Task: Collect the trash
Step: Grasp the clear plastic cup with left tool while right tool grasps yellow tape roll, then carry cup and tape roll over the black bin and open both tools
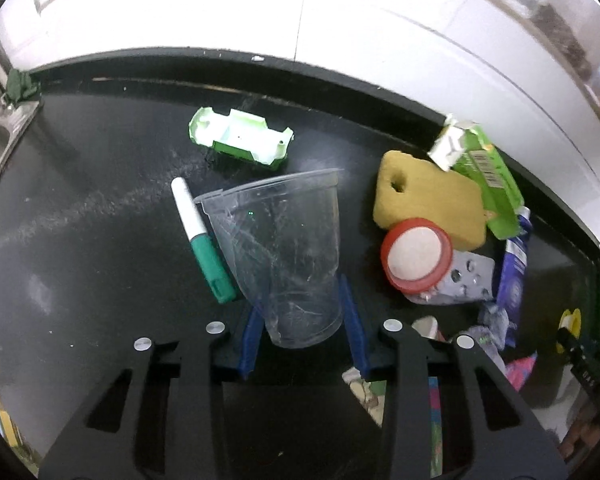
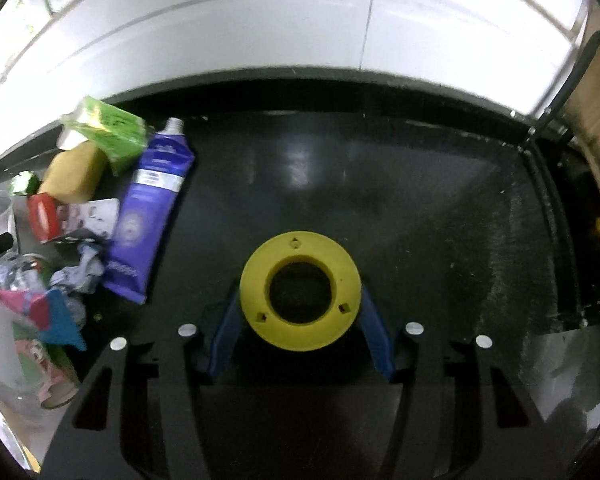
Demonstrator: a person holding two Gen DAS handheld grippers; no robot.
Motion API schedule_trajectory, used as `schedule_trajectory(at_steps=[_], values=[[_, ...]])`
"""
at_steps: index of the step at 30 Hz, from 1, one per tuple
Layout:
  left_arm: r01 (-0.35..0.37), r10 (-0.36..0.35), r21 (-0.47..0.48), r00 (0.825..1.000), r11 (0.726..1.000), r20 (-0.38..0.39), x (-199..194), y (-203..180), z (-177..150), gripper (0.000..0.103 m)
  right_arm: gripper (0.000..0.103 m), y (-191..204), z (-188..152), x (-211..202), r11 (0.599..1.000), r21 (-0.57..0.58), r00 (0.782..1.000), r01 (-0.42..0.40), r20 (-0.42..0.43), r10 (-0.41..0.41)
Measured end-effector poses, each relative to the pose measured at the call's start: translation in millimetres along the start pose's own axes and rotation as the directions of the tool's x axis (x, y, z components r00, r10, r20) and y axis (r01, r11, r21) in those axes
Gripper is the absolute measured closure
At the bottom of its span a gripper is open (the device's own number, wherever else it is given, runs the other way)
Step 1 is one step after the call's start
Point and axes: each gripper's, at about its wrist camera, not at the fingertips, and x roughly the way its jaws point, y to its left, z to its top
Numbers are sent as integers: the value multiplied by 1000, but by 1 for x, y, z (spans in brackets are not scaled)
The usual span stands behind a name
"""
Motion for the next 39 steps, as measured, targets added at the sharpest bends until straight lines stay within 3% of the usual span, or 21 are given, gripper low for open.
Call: schedule_trajectory(at_steps=[12, 25, 32, 37, 39], values=[[43, -47, 84, 998, 996, 39, -57, 22, -41, 67, 48, 32, -33, -80, 999, -16, 995, -37, 90, 39], [53, -64, 132, 995, 990, 81, -99, 64, -76, 67, 48, 93, -61, -123, 994, -72, 988, -80, 123, 88], [-42, 19, 123, 983, 992, 182, -141, 138, -106, 67, 48, 199, -56, -141, 950, -241, 966, -197, 116, 230], [-124, 121, 3, 972, 992, 203, -171, 223, -144, 67, 48, 311, -68, -150, 852, -415, 929, -318, 45, 368], [-149, 160, -71, 969, 986, 191, -180, 262, -164, 67, 48, 362, -81, -153, 791, -482, 906, -377, -13, 423]])
